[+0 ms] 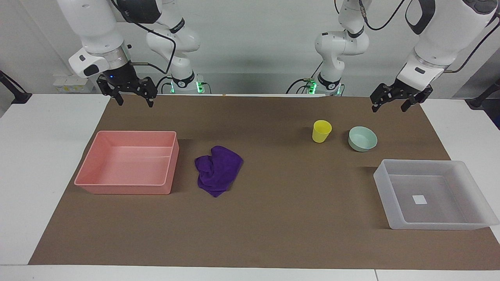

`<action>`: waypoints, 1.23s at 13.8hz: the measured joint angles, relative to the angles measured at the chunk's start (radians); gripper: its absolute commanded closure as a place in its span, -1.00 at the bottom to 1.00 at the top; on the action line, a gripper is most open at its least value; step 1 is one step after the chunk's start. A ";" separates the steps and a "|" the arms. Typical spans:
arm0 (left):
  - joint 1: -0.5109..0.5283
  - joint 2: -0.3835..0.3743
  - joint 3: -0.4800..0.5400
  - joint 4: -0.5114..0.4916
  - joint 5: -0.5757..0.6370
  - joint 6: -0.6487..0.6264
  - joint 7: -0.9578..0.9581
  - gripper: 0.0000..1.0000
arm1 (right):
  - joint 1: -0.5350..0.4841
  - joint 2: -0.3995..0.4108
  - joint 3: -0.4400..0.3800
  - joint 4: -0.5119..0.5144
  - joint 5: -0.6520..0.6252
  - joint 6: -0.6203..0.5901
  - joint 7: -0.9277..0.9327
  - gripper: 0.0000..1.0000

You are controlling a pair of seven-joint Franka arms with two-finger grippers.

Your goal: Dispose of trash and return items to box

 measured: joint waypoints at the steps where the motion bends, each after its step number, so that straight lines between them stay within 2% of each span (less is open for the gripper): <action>1: 0.003 0.000 0.001 0.000 0.000 -0.002 0.000 -1.00 | 0.002 0.000 0.000 -0.023 0.000 0.039 0.000 -1.00; 5: 0.018 0.000 0.005 -0.006 0.000 -0.068 0.000 -1.00 | 0.032 0.014 0.006 -0.122 0.000 0.201 0.017 -1.00; 8: 0.037 0.000 0.006 -0.013 -0.001 -0.101 0.000 -1.00 | 0.100 0.041 0.009 -0.208 0.001 0.316 0.108 -1.00; 11: 0.132 0.008 0.010 -0.037 0.000 -0.125 0.022 -1.00 | 0.190 0.105 0.012 -0.252 -0.001 0.412 0.186 -1.00; 14: 0.294 0.037 0.014 -0.121 -0.001 -0.079 0.198 -1.00 | 0.243 0.186 0.012 -0.280 -0.001 0.524 0.260 -1.00; 17: 0.339 0.037 0.012 -0.271 -0.013 0.063 0.253 -1.00 | 0.281 0.245 0.012 -0.312 -0.001 0.622 0.329 -1.00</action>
